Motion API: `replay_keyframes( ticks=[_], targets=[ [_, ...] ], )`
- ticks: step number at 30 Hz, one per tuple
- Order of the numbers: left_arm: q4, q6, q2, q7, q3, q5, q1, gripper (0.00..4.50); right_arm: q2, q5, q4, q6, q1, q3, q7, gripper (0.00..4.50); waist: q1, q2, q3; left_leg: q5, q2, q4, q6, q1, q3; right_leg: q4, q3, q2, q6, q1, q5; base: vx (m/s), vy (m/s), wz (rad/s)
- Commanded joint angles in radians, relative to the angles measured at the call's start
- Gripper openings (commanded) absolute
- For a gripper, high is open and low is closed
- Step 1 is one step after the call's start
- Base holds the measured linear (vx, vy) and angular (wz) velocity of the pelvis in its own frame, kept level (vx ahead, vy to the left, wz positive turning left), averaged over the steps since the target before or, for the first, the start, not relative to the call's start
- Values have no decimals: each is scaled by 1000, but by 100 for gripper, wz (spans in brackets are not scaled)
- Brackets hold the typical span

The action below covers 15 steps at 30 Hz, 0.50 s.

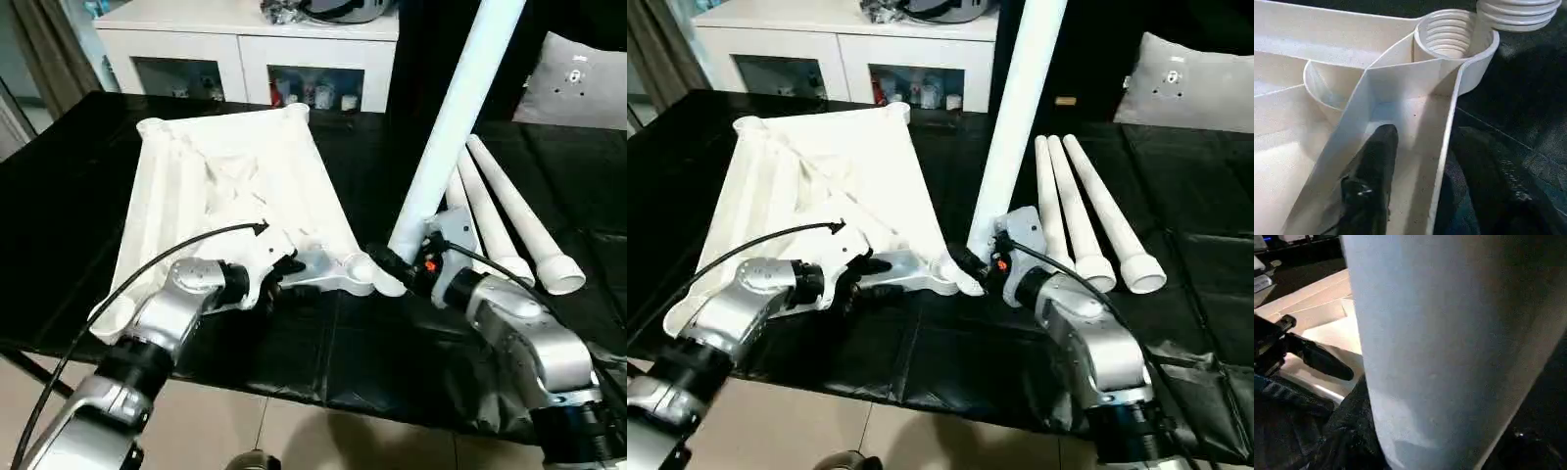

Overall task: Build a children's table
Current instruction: Insert table leg to table base

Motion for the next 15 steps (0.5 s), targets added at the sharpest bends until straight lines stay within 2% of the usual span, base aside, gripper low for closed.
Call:
replay_keyframes(
  ticks=[1, 6, 15],
  targets=[
    [35, -15, -1, -18, 10, 5, -26, 193, -1, 9, -40, 5, 0, 2, 8, 193, 0, 2, -69, -225, 55, -71, -13, 30, -26, -86, 45, -85, -226, 36, -45, 0, 0, 0],
    [81, -38, 2, -43, 8, 19, -46, 146, -2, 11, -43, 10, -2, 2, 14, 193, 0, 4, -69, -223, 56, -71, -13, 30, -26, -84, 45, -85, -232, 36, -24, 0, 0, 0],
    [134, -80, 8, -70, -11, 54, -64, 73, -6, 16, -44, 19, -8, 0, 21, 193, -2, 3, -66, -257, 59, -76, -23, 32, -27, -89, 46, -89, -230, 35, -79, 0, 0, 0]
  ],
)
